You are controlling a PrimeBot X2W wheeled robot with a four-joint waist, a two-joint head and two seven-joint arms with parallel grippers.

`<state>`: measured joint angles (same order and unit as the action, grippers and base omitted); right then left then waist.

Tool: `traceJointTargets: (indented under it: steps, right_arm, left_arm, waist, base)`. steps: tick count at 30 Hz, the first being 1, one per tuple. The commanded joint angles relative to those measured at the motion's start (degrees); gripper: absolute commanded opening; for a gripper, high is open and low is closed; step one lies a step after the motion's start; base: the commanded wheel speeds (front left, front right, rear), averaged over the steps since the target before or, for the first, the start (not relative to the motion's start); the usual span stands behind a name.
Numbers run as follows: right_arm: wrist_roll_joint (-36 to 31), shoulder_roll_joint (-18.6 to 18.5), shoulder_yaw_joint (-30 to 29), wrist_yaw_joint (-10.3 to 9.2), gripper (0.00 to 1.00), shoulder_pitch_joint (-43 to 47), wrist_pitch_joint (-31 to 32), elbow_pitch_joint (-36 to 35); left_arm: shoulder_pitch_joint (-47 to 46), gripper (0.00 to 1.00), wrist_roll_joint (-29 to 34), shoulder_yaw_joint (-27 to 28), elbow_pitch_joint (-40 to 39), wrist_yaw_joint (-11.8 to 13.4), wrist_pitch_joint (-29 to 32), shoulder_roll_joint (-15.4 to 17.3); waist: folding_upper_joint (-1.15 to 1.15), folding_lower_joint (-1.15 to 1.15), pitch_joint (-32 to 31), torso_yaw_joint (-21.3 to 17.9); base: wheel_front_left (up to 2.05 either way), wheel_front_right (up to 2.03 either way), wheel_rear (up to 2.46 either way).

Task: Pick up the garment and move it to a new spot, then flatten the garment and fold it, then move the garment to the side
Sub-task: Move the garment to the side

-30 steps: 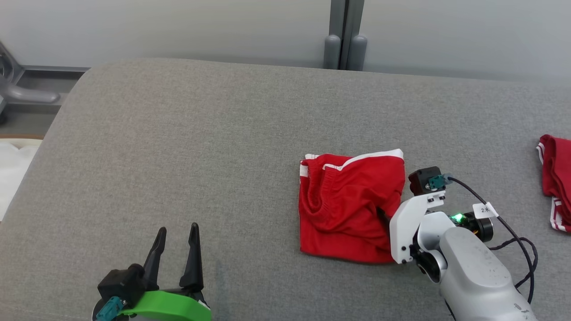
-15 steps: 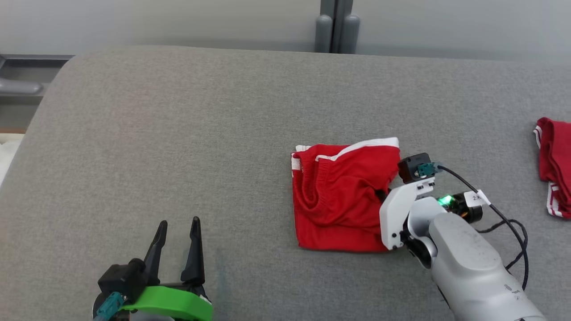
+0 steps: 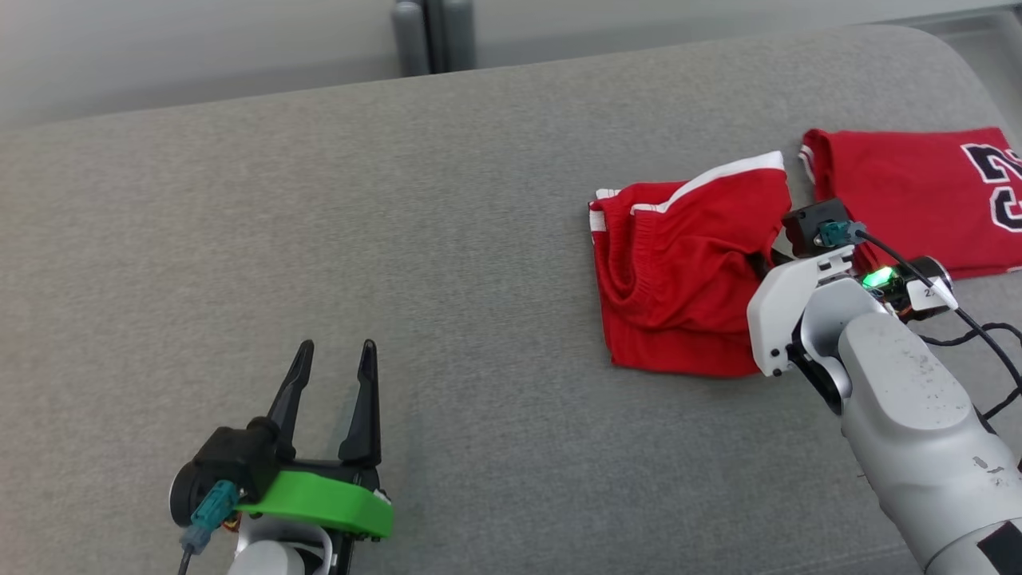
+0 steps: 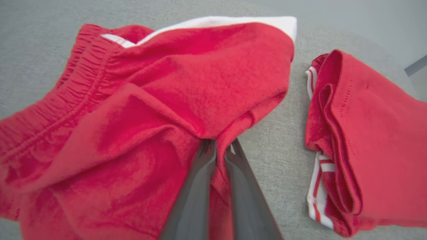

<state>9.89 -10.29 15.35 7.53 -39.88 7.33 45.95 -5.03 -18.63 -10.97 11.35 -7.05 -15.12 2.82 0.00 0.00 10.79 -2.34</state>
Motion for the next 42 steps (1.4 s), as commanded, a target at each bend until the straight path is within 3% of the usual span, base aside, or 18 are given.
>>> traceJointTargets:
  steps: [1,8,20,34,42]
  right_arm:
    - [-0.7,-0.4,0.0,-0.1,0.0,-0.9,-0.2,-1.0]
    - [-1.1,-0.8,-0.5,-0.1,0.0,-0.6,0.6,-5.0]
    - [-2.6,-0.4,-0.9,-0.1,0.0,-2.3,1.1,-9.7]
    - [-4.1,-10.6,-2.7,-0.11,0.0,-8.5,7.2,-12.7]
    - [-5.8,-14.2,-10.7,-0.1,0.0,-11.7,6.3,-7.2]
  left_arm:
    - [-1.4,1.0,0.7,-0.1,0.0,-0.2,0.0,0.2]
    - [-3.5,1.0,2.0,-1.9,0.9,-0.4,0.0,1.0]
    - [-4.4,1.0,1.5,-2.8,1.5,-0.5,0.0,1.7]
    - [-5.5,1.0,1.0,-3.4,1.3,-0.5,0.0,1.4]
    - [-6.7,1.0,1.1,-3.6,1.3,-0.5,0.0,1.9]
  waist:
    - [0.0,0.0,3.6,-8.3]
    - [0.0,0.0,5.3,-12.5]
    - [0.0,0.0,6.2,-11.3]
    - [0.0,0.0,8.3,-7.5]
    - [0.0,0.0,10.9,-4.7]
  base:
    - [0.0,0.0,0.0]
    - [0.0,0.0,0.0]
    - [0.0,0.0,0.0]
    - [0.0,0.0,0.0]
    - [0.0,0.0,0.0]
